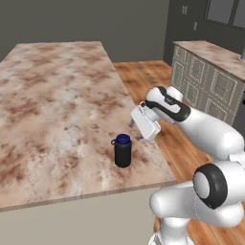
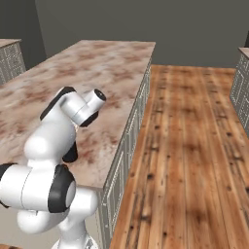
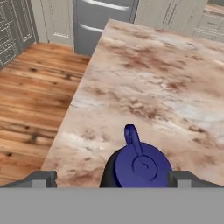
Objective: Pick the water bottle from the counter and place it in the open cabinet.
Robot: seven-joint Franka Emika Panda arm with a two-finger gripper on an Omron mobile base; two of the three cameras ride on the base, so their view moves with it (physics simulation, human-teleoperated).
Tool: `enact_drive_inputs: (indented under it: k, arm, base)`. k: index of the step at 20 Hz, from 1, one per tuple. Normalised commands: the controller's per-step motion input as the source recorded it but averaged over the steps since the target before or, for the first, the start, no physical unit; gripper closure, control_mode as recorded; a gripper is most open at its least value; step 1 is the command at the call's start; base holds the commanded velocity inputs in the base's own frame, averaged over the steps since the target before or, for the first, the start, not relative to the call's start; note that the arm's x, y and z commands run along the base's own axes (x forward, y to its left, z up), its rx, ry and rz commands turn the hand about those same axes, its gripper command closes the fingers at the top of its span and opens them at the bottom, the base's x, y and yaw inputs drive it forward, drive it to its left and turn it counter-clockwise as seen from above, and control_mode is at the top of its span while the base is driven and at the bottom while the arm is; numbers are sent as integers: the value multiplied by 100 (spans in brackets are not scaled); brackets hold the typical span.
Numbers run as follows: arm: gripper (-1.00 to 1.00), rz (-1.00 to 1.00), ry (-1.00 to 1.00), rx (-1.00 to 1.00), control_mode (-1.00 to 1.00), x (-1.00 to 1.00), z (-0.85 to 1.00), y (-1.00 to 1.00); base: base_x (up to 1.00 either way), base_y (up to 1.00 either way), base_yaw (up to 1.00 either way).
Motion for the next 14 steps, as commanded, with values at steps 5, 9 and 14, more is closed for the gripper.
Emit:
enact_drive_inputs:
  k: [5, 9, 14]
  arm:
    - [-100, 0, 0, 5, -100, 29, -15, 1]
    - [-100, 0, 0, 4, -100, 9, -21, 1]
    - [-100, 0, 0, 1, -100, 10, -20, 2]
  base:
    - [0, 0, 0]
    - [0, 0, 0]
    - [0, 0, 0]
